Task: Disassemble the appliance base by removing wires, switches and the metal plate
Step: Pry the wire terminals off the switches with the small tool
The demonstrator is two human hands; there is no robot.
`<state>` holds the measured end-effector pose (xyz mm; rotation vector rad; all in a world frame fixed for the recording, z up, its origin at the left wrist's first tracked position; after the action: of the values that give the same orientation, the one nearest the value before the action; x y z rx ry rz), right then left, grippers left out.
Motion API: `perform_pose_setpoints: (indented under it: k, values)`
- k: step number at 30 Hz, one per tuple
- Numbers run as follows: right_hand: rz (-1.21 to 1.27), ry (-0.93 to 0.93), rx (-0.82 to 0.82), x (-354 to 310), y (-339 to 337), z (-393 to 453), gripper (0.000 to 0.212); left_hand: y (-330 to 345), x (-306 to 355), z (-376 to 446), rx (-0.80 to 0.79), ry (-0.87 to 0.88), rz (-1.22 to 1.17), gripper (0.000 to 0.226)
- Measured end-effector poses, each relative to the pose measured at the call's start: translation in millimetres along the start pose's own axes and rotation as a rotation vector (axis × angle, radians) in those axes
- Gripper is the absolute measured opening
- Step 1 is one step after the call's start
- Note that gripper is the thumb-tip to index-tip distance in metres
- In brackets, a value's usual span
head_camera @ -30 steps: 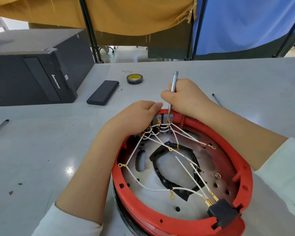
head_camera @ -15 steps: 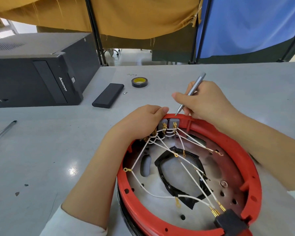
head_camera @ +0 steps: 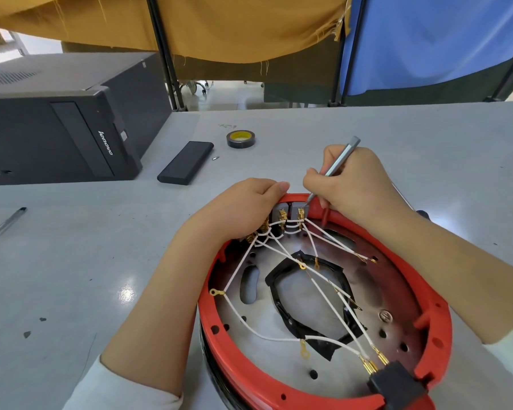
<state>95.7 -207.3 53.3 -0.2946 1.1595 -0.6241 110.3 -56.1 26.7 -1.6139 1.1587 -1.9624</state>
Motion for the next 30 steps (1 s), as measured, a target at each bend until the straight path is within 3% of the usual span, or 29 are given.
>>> perform_pose_setpoints:
  k: [19,30]
  values:
    - [-0.033,0.051,-0.070,-2.4,5.3,0.9,0.023,-0.2,0.6,0.0,-0.003,0.013,0.014,0.051]
    - [-0.185,0.335,-0.285,1.7,19.5,22.2,0.029,-0.9,1.8,-0.7,0.001,0.015,0.042,0.043]
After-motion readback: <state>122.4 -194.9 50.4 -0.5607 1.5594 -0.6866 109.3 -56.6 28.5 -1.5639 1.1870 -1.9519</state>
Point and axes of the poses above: each hand's wrist, its own z-axis towards the middle knuckle, its own y-axis out of the palm, x = y × z, the point moved 5 cm from there along z, towards the middle knuckle, and after that the axes turned 2 degrees about y, right-handed, at the moved point
